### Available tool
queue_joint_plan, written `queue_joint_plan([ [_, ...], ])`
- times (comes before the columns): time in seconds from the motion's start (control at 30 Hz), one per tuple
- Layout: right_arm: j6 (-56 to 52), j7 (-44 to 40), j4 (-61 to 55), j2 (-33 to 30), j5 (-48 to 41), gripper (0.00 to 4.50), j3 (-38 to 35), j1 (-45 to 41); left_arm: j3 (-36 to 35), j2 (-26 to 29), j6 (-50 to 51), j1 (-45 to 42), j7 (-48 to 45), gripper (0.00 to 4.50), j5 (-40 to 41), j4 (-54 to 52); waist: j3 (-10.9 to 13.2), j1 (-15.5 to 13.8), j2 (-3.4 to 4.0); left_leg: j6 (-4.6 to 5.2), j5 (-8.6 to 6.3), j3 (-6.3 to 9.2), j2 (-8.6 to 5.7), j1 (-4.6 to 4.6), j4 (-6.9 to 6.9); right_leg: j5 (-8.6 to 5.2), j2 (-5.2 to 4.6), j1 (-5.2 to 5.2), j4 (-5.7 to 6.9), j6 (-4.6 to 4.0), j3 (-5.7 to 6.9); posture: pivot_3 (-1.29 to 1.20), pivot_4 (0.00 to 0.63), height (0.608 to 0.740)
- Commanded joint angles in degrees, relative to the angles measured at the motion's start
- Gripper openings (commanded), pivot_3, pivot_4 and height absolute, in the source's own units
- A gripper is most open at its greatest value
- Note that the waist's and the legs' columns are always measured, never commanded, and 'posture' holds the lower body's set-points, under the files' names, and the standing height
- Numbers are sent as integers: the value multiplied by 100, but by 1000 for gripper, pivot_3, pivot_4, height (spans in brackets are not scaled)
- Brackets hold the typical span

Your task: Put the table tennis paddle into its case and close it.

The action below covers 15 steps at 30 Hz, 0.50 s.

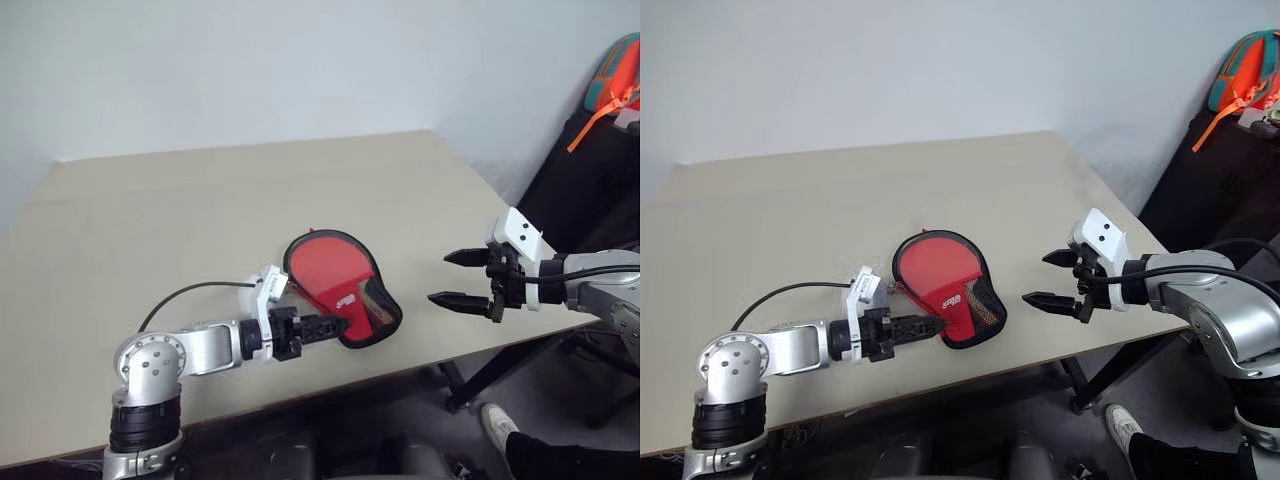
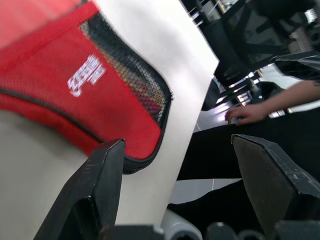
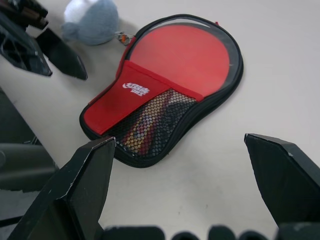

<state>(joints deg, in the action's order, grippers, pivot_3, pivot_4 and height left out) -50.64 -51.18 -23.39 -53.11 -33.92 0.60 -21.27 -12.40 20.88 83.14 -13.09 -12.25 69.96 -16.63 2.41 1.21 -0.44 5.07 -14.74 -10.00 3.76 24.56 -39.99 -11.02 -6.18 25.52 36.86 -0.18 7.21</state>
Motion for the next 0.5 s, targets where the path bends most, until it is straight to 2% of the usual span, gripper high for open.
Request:
queue_joint_plan([
  [0.03, -63, 105, -218, 47, -139, 4500, -285, -38, 49, -101, 99, -123, 227, 3597, 26, 147, 0, -1, 0, 0, 0, 0, -1, 0, 0, 0, 0, 0, 0, 0, 0, 0, 0, 715],
  [0.27, -204, 308, -406, 99, -277, 4500, -441, 93, 93, -101, 169, 79, 233, 3597, -191, 491, 0, 0, 0, 0, -1, 0, -1, 0, 0, 0, -2, 1, 0, 0, 1, 0, 0, 715],
  [0.5, -322, 490, -506, 132, -406, 4500, -564, 116, 144, -327, 144, 64, 328, 3597, -461, 845, -6, -27, 10, 0, -2, 9, -5, -3, 1, 0, -13, 1, -6, -1, 10, 0, 0, 715],
])
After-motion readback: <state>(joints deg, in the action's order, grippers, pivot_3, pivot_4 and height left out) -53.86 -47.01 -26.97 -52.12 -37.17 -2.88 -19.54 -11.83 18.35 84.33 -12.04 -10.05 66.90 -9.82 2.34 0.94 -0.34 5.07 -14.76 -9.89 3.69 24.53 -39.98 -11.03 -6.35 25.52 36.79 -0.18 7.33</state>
